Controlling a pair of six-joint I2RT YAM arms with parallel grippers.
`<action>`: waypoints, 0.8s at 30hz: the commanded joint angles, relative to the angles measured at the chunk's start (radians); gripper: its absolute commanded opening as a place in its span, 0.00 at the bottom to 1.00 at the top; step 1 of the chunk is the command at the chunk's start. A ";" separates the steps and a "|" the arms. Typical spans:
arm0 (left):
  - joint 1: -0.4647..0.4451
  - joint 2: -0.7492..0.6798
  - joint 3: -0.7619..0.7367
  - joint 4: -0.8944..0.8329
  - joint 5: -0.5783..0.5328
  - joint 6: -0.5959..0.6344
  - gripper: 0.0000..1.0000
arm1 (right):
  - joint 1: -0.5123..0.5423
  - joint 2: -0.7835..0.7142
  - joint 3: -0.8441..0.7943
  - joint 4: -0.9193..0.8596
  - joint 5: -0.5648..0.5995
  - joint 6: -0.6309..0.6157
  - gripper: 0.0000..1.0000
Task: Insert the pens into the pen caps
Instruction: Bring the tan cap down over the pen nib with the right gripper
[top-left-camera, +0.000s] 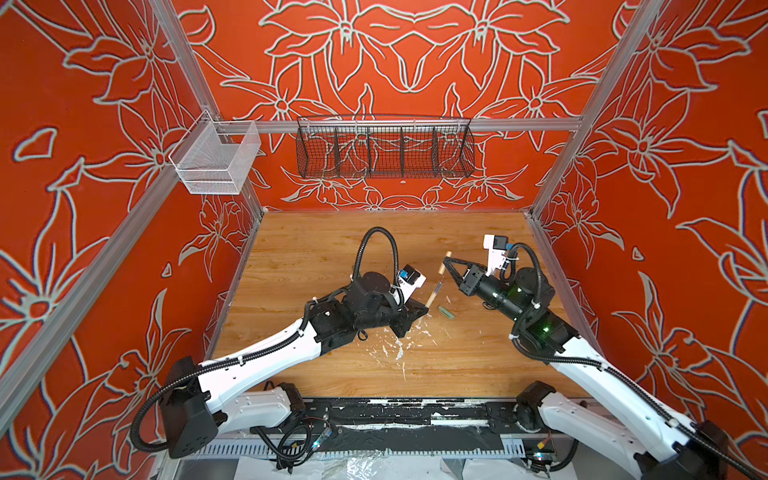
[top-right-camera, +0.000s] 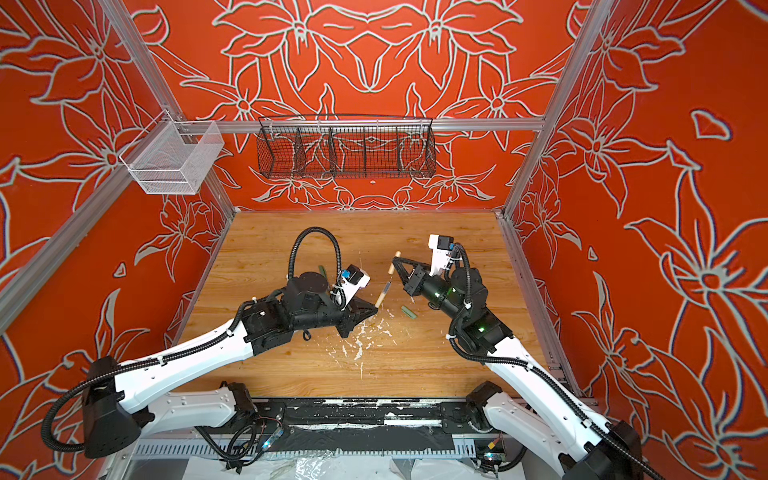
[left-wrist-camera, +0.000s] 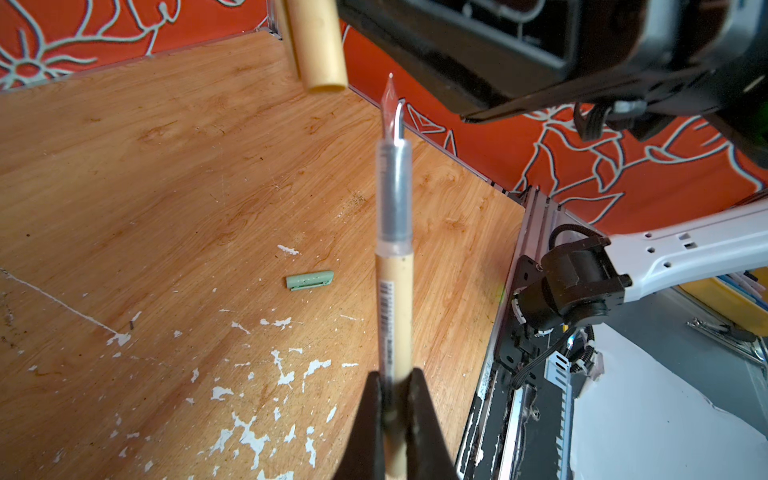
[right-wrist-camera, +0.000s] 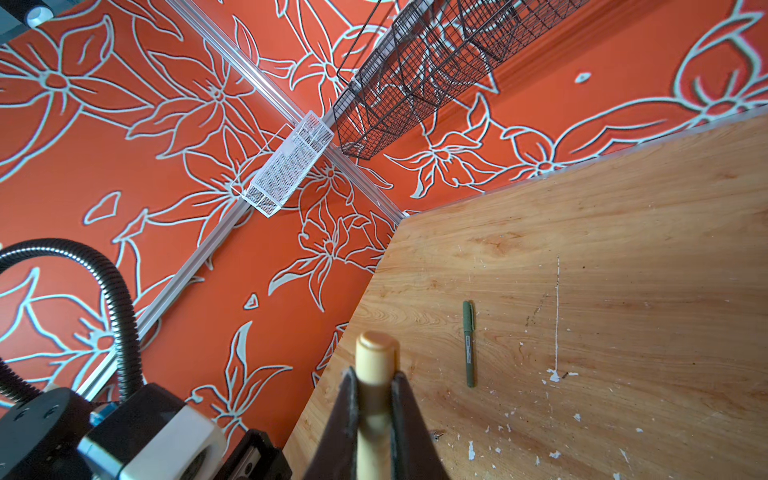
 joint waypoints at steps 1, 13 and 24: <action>-0.007 0.001 0.012 0.009 0.004 0.013 0.00 | -0.004 -0.033 0.055 -0.005 0.015 -0.008 0.00; -0.007 -0.016 0.004 0.005 -0.007 0.011 0.00 | -0.003 -0.026 0.063 -0.052 -0.056 -0.013 0.00; -0.007 -0.027 0.000 0.007 -0.010 0.010 0.00 | -0.002 -0.027 0.051 -0.064 -0.055 -0.027 0.00</action>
